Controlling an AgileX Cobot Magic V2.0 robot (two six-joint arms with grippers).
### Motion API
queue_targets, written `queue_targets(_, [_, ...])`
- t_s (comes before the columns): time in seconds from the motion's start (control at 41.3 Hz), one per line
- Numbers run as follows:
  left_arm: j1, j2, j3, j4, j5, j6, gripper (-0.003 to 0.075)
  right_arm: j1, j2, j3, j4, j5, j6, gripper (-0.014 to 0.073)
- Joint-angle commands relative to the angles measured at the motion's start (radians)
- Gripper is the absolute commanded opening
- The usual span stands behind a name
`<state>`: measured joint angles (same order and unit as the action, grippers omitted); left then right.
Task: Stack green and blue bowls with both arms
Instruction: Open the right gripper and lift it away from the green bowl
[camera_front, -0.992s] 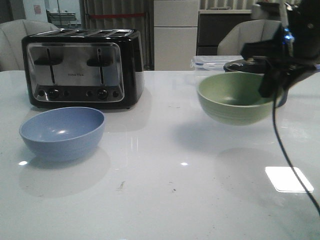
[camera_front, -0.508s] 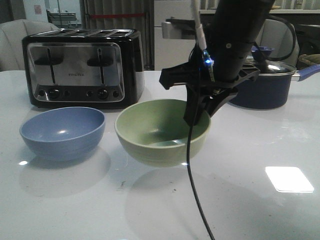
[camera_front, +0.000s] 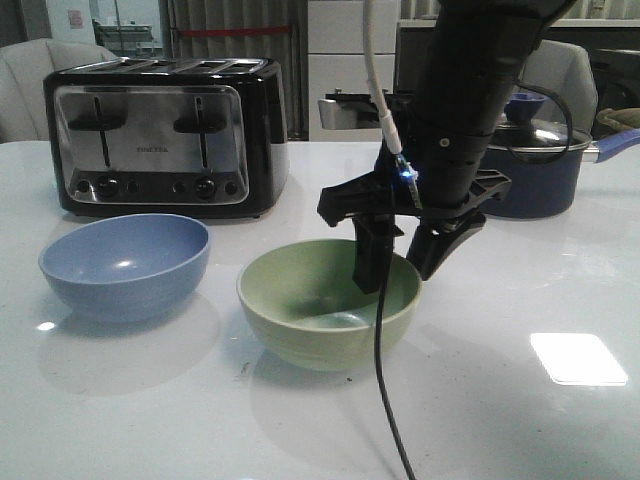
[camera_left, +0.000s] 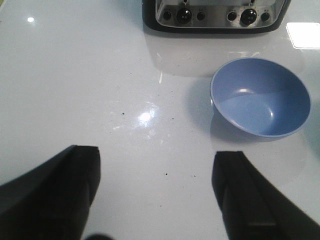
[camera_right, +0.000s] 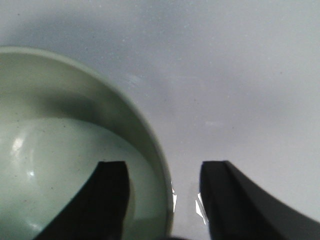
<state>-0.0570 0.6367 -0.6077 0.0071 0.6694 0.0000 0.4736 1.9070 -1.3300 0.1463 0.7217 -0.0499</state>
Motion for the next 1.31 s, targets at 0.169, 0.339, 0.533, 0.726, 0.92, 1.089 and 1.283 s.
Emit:
queue_targets(0.169, [-0.005, 0.005, -0.027, -0.002, -0.075, 0.0, 0.053, 0.024, -0.272, 0.041, -0.003, -0.088, -0.073, 0.0559])
queue_targets(0.339, [-0.005, 0.005, -0.027, -0.002, -0.089, 0.0, 0.053, 0.048, -0.476, 0.186, -0.003, -0.149, -0.098, 0.0559])
queue_targets(0.533, [-0.009, 0.028, -0.023, -0.007, -0.125, 0.0, 0.053, 0.053, -0.702, 0.362, -0.005, -0.186, -0.099, 0.0559])
queue_targets(0.726, [-0.08, 0.119, -0.023, -0.014, -0.161, 0.0, 0.053, 0.053, -0.894, 0.503, -0.005, -0.194, -0.099, 0.0559])
queue_targets(0.92, [-0.164, 0.273, -0.07, -0.007, -0.163, 0.0, 0.0531, 0.053, -1.018, 0.577, -0.005, -0.195, -0.099, 0.0559])
queue_targets(1.089, [-0.177, 0.446, -0.142, -0.014, -0.165, 0.0, 0.0531, 0.053, -1.037, 0.579, -0.005, -0.191, -0.099, 0.0559])
queue_targets(1.283, [-0.177, 0.667, -0.252, -0.021, -0.166, 0.0, 0.053, 0.053, -1.029, 0.579, -0.005, -0.191, -0.099, 0.0559])
